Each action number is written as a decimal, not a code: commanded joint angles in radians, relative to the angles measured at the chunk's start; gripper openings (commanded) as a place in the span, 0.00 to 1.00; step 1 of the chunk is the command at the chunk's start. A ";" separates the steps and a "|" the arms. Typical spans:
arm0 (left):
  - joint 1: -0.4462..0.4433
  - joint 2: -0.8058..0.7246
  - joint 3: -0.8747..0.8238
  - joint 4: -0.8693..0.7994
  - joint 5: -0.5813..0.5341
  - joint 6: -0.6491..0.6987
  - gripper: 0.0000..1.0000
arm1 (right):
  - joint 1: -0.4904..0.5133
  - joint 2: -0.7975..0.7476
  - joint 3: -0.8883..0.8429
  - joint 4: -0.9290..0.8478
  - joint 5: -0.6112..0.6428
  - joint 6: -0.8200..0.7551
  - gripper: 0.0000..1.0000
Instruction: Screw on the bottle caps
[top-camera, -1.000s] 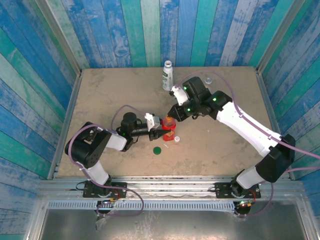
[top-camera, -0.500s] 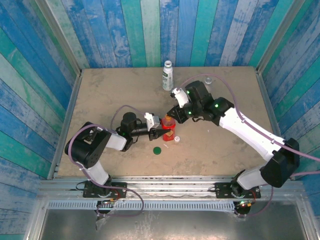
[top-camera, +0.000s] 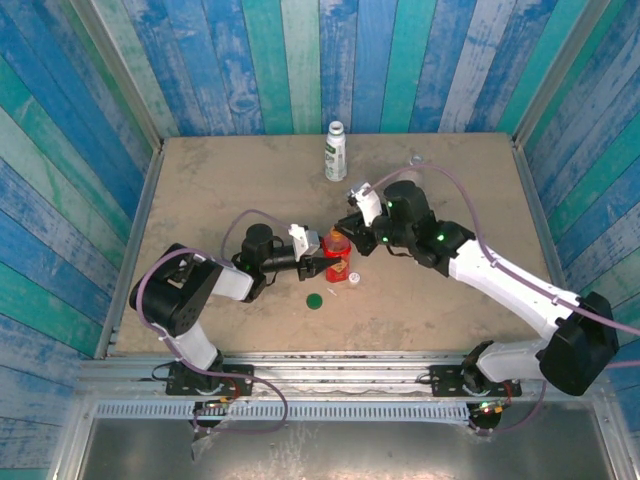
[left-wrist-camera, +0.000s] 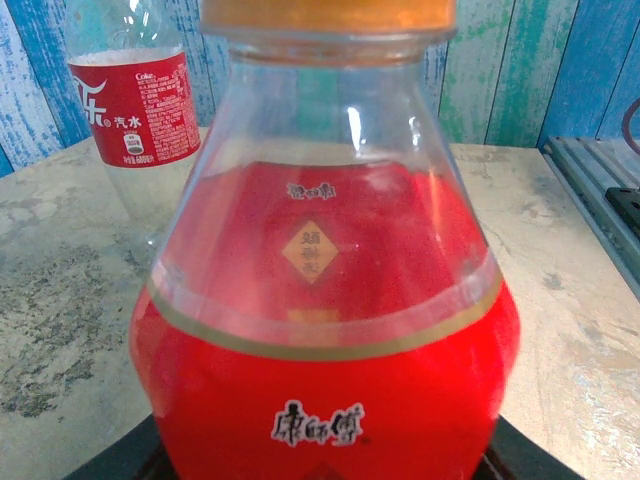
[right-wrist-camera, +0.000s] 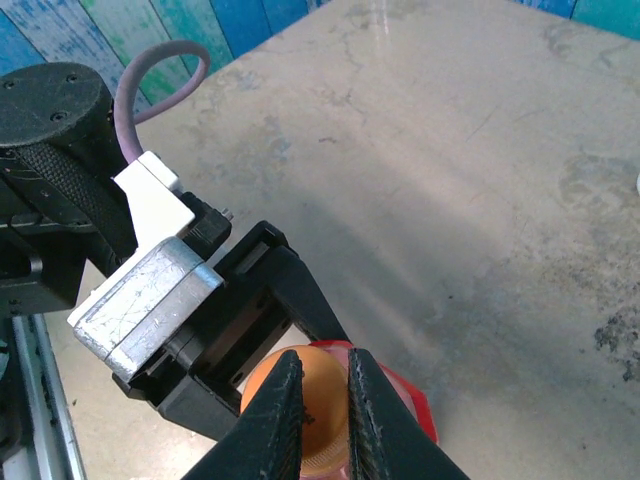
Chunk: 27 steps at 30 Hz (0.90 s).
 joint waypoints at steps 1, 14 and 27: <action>-0.002 -0.002 -0.003 -0.078 0.014 -0.019 0.48 | 0.000 0.066 -0.130 -0.289 0.082 -0.030 0.16; -0.001 -0.003 0.003 -0.098 0.019 -0.010 0.48 | 0.033 0.096 0.166 -0.388 0.079 0.044 0.18; -0.001 -0.009 0.000 -0.108 0.017 0.001 0.48 | 0.066 0.181 0.452 -0.497 0.144 0.059 0.48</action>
